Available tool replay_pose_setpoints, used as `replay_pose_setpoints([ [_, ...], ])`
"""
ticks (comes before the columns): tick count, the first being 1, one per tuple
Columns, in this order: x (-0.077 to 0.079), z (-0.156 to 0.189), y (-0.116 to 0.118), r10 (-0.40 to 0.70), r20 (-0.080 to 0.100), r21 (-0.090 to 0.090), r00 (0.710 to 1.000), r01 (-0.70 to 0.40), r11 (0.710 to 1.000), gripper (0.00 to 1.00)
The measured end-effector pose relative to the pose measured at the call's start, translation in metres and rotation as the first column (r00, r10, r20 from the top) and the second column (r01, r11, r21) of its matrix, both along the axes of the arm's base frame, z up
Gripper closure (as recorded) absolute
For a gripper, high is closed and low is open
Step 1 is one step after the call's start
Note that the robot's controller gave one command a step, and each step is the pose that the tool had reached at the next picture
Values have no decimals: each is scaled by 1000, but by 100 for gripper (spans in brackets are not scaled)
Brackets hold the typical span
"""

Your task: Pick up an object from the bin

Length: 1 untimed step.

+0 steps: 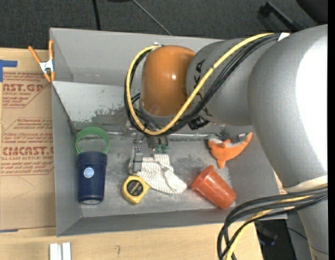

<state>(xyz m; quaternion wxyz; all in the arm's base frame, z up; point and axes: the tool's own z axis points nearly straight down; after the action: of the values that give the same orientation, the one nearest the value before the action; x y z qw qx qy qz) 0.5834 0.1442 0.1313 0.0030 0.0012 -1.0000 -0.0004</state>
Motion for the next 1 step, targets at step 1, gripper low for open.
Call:
replay_pose_setpoints([
  [1, 2, 5, 0, -1, 7, 1, 1000, 1, 1000, 0],
])
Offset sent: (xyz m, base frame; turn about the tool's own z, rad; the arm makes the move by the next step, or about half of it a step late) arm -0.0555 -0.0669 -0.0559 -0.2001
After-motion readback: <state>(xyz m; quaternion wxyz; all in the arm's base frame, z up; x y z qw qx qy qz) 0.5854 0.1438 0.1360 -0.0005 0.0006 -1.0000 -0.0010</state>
